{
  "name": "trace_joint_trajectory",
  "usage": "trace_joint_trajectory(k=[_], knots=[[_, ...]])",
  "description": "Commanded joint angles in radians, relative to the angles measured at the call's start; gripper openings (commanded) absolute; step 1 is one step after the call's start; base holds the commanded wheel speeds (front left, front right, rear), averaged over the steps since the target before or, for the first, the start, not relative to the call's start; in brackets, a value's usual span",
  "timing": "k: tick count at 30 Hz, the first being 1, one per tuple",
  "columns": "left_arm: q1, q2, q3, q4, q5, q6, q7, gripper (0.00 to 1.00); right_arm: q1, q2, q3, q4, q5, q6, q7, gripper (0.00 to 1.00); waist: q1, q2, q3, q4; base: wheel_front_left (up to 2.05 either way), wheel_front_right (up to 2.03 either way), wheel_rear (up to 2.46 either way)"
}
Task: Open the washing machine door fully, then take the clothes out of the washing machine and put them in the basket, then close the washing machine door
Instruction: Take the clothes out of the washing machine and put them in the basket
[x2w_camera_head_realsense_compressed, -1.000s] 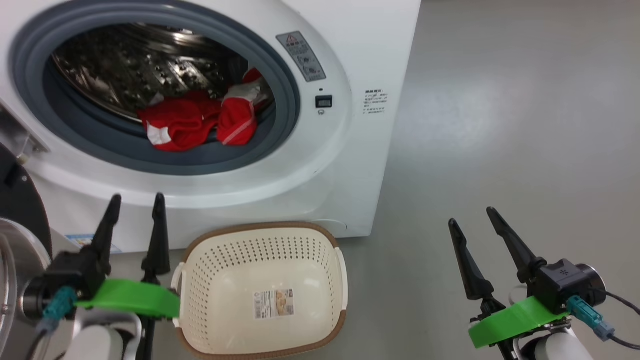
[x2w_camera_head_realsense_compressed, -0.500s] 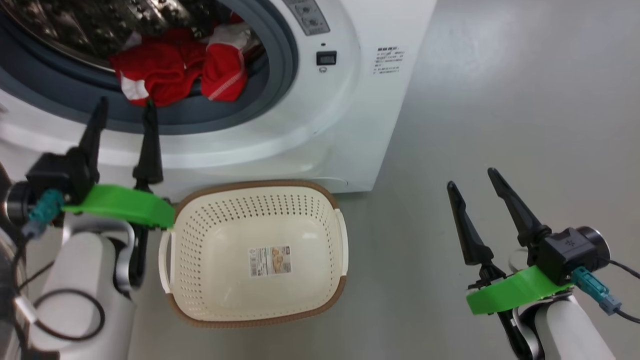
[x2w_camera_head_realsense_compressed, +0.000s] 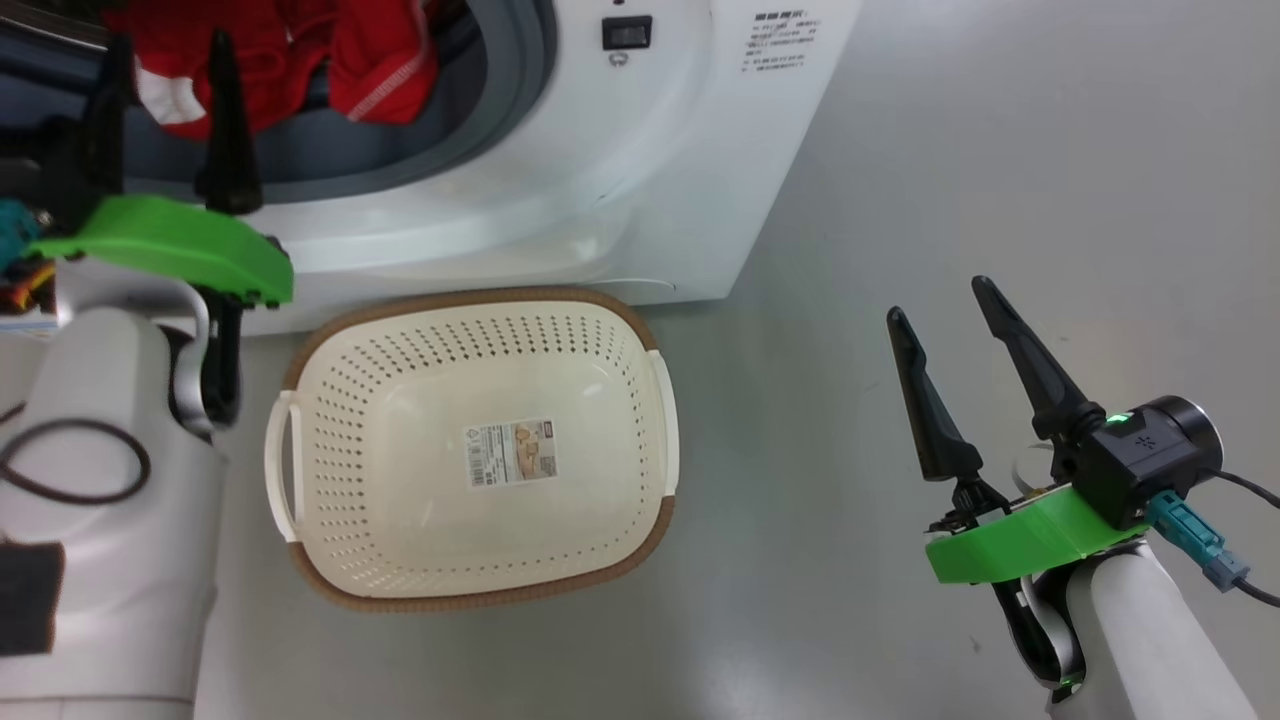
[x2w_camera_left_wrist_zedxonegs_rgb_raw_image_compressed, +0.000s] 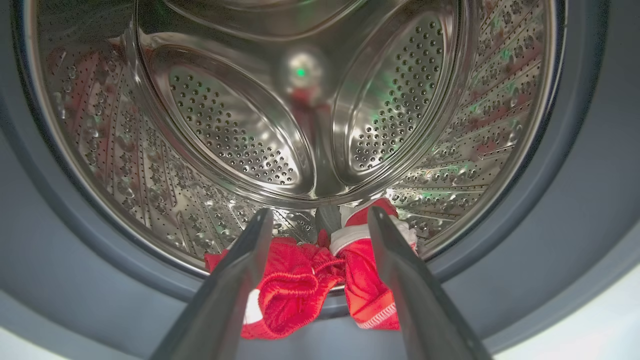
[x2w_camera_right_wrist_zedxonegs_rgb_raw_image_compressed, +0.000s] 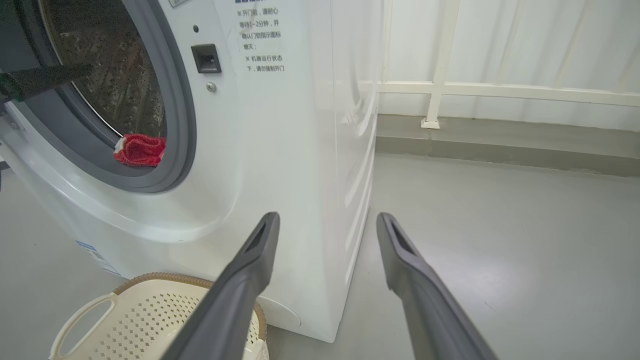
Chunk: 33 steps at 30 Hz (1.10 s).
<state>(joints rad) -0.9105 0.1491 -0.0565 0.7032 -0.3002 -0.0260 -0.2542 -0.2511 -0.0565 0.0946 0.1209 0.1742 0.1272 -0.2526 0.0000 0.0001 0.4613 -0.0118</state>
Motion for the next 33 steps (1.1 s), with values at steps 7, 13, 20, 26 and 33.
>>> trace_joint_trajectory(k=[7, 13, 20, 26, 33], knots=[[-0.156, 0.053, 0.047, 0.138, -0.025, -0.013, -0.003, 1.0, -0.038, 0.002, 0.03, -0.033, -0.017, 0.003, -0.009, 1.0, 0.0, -0.0001, 0.08, -0.036, 0.0, 0.0, 0.0], [-0.257, 0.091, 0.042, 0.273, -0.016, 0.008, 0.03, 1.0, -0.066, 0.004, 0.046, -0.034, -0.01, 0.003, -0.009, 1.0, 0.0, -0.0001, 0.118, -0.066, 0.0, 0.0, 0.0], [-0.322, 0.116, 0.032, 0.387, -0.01, 0.035, 0.095, 1.0, -0.074, 0.005, 0.037, -0.039, -0.003, 0.003, -0.009, 1.0, 0.0, -0.0001, 0.133, -0.084, 0.0, 0.0, 0.0], [-0.359, 0.138, 0.011, 0.457, 0.004, 0.057, 0.143, 1.0, -0.076, 0.006, 0.043, -0.042, 0.012, 0.003, -0.009, 1.0, 0.0, -0.0001, 0.136, -0.095, 0.0, 0.0, 0.0], [-0.394, 0.174, -0.035, 0.521, 0.043, 0.092, 0.218, 1.0, -0.082, 0.006, 0.058, -0.042, 0.033, 0.003, -0.009, 1.0, 0.0, -0.0001, 0.146, -0.11, 0.0, 0.0, 0.0]])
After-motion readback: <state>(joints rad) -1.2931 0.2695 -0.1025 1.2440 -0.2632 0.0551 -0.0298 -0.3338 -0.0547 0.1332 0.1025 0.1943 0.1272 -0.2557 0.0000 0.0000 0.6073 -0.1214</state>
